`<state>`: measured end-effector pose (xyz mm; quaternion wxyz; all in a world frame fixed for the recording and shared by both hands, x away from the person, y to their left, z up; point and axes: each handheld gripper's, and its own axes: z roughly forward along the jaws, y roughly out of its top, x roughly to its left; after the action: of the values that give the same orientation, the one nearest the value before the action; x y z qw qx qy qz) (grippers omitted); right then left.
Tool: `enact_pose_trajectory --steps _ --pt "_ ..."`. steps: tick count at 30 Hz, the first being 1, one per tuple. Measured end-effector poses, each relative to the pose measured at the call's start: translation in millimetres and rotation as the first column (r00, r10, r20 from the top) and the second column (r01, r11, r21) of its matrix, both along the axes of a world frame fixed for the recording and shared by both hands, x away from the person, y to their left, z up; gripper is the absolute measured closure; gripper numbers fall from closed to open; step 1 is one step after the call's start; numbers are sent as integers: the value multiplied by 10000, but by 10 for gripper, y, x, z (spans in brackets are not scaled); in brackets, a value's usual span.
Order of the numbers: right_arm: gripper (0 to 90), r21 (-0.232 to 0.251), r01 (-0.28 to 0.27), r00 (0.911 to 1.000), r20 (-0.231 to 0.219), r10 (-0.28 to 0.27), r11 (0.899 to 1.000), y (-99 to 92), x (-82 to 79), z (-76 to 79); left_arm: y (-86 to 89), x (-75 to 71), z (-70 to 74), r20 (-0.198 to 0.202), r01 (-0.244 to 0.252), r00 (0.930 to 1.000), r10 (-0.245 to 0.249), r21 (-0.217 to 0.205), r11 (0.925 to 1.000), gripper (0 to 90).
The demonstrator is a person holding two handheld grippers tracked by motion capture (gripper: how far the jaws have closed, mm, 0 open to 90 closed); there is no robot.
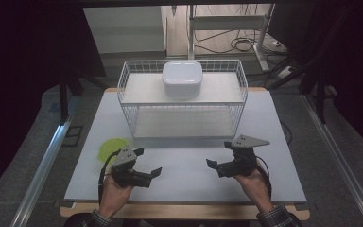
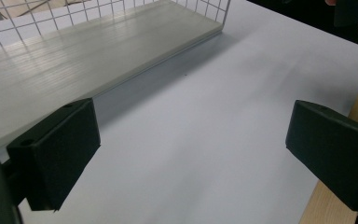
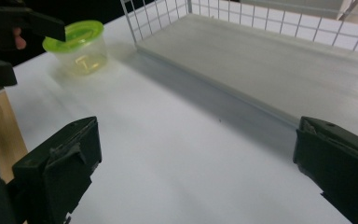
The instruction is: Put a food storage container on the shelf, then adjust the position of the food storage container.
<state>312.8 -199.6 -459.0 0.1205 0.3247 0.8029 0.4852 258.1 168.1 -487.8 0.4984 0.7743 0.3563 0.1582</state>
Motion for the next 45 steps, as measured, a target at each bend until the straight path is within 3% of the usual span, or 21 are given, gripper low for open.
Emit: enact_pose_trajectory --steps 8,13,16,21,25,29,32,40,42,45 --pt "15 -608 -64 9999 73 69 9981 -35 -144 -187 -8 -86 -194 -81 -231 9997 233 339 9992 21" --pt "15 -897 -69 9997 -251 46 9959 -71 -172 -313 -22 -113 -244 -63 -236 9997 240 638 9977 21" --pt "16 -1053 -51 9997 -228 27 9944 -70 -174 -334 -35 -105 -238 -103 -226 9997 234 749 9969 25" --pt "19 -1084 -47 9998 -208 24 9941 -64 -170 -339 -48 -53 -209 -591 97 9982 -47 843 9964 31" --pt "23 -1051 -68 9997 -238 43 9944 -51 -164 -353 -55 16 -218 -876 -86 9960 186 1131 9936 58" --pt "26 -1104 -161 9997 -215 138 9938 -13 -170 -371 -1 41 -138 -509 -329 9979 403 1381 9899 215" --pt "28 -1181 -237 9994 -275 206 9927 9 -169 -391 130 74 -84 -712 -477 9961 523 650 9967 412" --pt "33 -1215 -303 9991 -332 265 9921 41 -172 -408 412 109 31 -469 -1606 9855 1632 542 9855 837" --pt "34 -1232 -298 9991 -342 258 9919 42 -170 -411 484 126 42 -503 -1789 9821 1814 514 9825 893" --pt "35 -1224 -262 9991 -351 220 9921 41 -165 -414 567 145 44 -540 -2001 9777 2028 518 9784 895"
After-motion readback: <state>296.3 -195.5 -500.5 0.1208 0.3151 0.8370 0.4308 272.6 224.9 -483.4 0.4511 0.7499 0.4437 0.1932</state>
